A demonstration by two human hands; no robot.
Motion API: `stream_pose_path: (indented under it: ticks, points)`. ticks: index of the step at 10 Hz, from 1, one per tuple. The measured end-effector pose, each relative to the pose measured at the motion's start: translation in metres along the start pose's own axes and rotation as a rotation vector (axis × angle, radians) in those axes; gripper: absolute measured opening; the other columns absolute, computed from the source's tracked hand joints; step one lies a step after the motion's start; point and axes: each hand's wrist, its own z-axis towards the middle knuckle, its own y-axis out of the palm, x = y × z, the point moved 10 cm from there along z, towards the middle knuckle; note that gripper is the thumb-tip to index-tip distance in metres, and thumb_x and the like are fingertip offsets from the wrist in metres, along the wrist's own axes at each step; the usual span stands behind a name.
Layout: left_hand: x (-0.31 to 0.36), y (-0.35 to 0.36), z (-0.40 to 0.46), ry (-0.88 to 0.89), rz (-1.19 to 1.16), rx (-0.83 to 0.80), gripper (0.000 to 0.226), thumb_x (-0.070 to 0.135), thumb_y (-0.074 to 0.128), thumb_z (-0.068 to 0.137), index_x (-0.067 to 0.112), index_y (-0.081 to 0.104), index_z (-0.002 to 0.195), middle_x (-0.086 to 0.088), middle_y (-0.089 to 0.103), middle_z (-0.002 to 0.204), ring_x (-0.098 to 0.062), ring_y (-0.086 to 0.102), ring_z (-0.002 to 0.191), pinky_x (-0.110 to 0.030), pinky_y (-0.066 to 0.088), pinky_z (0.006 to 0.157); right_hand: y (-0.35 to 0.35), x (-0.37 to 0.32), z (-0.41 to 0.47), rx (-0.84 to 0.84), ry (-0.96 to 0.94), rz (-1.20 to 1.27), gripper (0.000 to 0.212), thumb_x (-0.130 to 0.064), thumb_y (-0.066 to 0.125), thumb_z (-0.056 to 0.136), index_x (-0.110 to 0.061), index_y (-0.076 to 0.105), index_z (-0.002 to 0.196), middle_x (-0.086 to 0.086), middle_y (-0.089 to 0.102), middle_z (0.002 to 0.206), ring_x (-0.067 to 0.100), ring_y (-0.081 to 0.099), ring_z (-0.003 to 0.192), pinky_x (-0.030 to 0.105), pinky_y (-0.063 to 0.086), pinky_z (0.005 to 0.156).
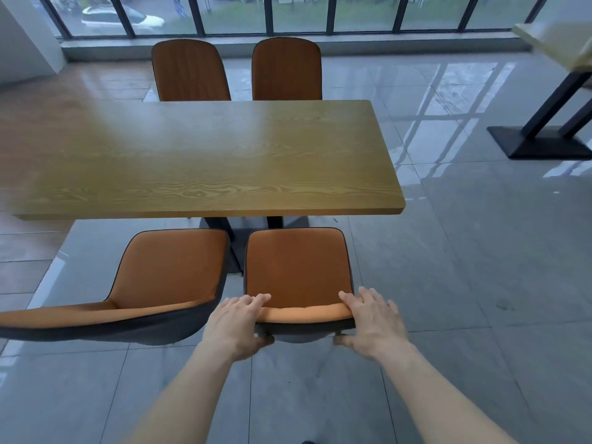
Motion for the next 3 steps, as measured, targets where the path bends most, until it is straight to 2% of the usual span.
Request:
stream_pose_path:
  ticks: [1,3]
  points:
    - [0.003,-0.016,-0.015,0.023,0.001,-0.016,0.086,0.069,0.066,0.075,0.041,0.027,0.146,0.009,0.052,0.136,-0.02,0.047,0.121,-0.036,0.037,0.105,-0.017,0.005,-0.022,-0.027,0.041,0.025,0.103,-0.077,0.066,0.072,-0.036,0.02,0.154,0.009,0.027,0.16,0.029,0.023,0.147,0.052,0.027,0.117]
    - [0.012,-0.049,-0.048,0.071,-0.021,0.001,0.09,0.074,0.065,0.072,0.042,0.025,0.147,0.006,0.046,0.145,-0.02,0.04,0.13,-0.041,0.032,0.112,-0.055,0.006,-0.073,0.027,0.16,0.02,0.098,-0.084,0.052,0.076,-0.035,0.022,0.154,0.009,0.026,0.162,0.031,0.024,0.148,0.055,0.027,0.118]
